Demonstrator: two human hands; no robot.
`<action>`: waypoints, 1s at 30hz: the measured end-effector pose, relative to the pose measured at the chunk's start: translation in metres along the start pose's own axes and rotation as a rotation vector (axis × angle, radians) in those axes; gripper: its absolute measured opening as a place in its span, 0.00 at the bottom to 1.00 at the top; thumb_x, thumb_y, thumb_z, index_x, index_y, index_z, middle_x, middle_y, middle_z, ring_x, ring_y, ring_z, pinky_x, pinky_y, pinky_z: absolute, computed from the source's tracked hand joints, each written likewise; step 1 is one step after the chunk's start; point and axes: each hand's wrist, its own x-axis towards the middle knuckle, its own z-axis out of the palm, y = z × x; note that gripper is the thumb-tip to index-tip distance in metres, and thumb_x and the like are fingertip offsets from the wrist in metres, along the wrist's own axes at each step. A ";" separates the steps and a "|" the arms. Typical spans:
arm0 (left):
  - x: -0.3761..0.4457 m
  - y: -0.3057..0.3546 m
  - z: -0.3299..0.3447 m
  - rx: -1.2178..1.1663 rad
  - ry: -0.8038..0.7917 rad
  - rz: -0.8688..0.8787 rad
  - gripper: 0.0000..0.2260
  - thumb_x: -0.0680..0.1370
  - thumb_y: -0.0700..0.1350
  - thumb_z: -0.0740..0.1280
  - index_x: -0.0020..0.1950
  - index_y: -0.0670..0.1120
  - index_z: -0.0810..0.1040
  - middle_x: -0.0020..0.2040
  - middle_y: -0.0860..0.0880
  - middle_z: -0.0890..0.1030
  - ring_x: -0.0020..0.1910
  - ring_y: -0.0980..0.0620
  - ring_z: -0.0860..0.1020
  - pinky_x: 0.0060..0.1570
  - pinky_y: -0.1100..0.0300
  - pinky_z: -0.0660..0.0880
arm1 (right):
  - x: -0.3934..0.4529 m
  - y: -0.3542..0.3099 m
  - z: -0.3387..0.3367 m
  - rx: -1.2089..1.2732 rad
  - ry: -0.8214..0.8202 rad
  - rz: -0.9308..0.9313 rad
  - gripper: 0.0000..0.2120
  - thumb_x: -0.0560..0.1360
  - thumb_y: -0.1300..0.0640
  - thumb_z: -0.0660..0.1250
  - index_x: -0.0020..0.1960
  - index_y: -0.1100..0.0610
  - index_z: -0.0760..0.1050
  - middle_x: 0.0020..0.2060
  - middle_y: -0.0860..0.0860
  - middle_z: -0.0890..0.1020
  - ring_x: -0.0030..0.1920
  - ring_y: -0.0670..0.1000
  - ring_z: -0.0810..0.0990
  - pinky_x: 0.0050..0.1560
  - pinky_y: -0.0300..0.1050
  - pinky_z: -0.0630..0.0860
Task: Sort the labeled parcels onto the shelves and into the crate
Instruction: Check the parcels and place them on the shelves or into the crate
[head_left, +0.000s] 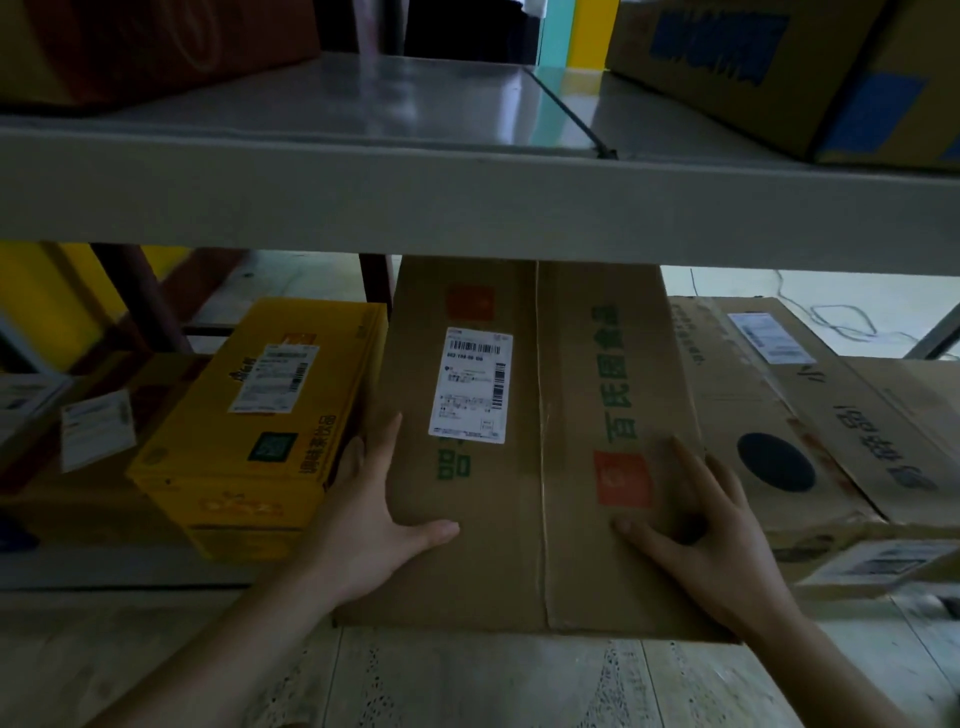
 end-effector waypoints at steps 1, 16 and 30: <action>-0.006 0.000 0.000 0.001 0.015 0.015 0.57 0.64 0.65 0.77 0.76 0.70 0.37 0.81 0.55 0.44 0.79 0.52 0.52 0.75 0.49 0.60 | -0.004 -0.002 -0.001 -0.004 0.003 -0.004 0.47 0.63 0.33 0.75 0.71 0.23 0.48 0.77 0.41 0.55 0.68 0.50 0.68 0.58 0.50 0.74; -0.043 0.008 0.001 -0.029 0.093 0.048 0.54 0.65 0.64 0.76 0.74 0.72 0.37 0.76 0.68 0.42 0.70 0.65 0.47 0.74 0.52 0.58 | -0.034 -0.005 -0.007 0.008 0.116 -0.086 0.48 0.60 0.34 0.74 0.75 0.30 0.57 0.77 0.38 0.54 0.65 0.41 0.61 0.61 0.44 0.67; -0.046 0.002 0.006 -0.022 0.084 0.002 0.54 0.63 0.67 0.75 0.72 0.75 0.35 0.78 0.64 0.37 0.79 0.56 0.46 0.76 0.46 0.57 | -0.036 -0.004 -0.003 0.030 0.117 -0.072 0.49 0.58 0.35 0.74 0.75 0.32 0.58 0.77 0.39 0.55 0.66 0.40 0.60 0.65 0.45 0.66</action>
